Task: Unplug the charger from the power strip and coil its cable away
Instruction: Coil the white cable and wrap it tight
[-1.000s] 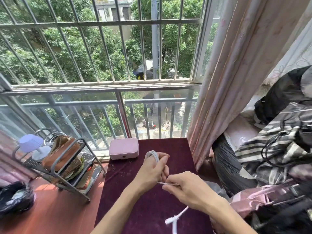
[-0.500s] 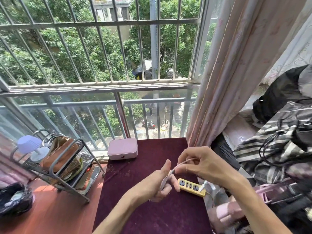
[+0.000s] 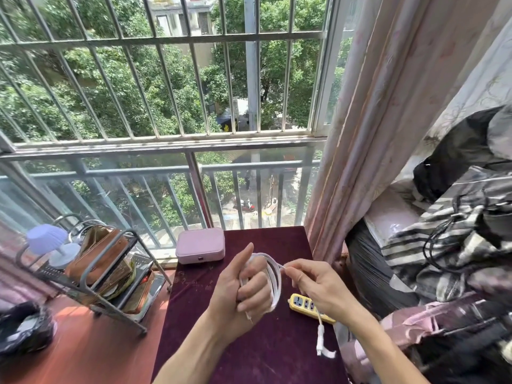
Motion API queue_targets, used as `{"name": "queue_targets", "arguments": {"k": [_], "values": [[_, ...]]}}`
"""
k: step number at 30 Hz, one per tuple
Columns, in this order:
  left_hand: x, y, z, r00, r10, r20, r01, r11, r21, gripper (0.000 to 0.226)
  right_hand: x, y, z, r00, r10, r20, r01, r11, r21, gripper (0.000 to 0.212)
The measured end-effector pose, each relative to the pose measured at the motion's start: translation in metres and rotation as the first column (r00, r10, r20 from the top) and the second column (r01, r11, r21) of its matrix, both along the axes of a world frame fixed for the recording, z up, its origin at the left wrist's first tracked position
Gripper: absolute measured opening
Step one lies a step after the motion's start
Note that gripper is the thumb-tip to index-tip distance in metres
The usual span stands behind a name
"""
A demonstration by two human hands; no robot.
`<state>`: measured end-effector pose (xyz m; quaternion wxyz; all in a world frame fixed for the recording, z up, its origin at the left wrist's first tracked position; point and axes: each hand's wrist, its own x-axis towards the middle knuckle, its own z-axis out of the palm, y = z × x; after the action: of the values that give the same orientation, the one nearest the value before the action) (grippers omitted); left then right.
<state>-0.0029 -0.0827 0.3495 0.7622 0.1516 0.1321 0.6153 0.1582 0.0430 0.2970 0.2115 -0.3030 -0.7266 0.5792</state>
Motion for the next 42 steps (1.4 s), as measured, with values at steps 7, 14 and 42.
{"name": "queue_targets", "arguments": {"k": [7,14,42], "values": [[-0.007,0.006,0.006,0.961,0.212,0.180,-0.200,0.976,-0.081,0.046,0.006,-0.023,-0.010,0.999,-0.039,-0.024,0.037,0.994,-0.103,0.037],[-0.016,0.009,0.010,0.898,0.440,0.021,-0.422,0.873,-0.245,0.056,0.015,-0.038,-0.001,0.988,0.129,0.081,-0.118,0.985,-0.128,0.027],[0.024,-0.004,0.015,0.470,0.355,-0.809,-0.476,0.873,0.107,0.034,0.004,-0.070,0.071,0.993,0.052,-0.107,0.004,0.882,0.472,0.010]]}}
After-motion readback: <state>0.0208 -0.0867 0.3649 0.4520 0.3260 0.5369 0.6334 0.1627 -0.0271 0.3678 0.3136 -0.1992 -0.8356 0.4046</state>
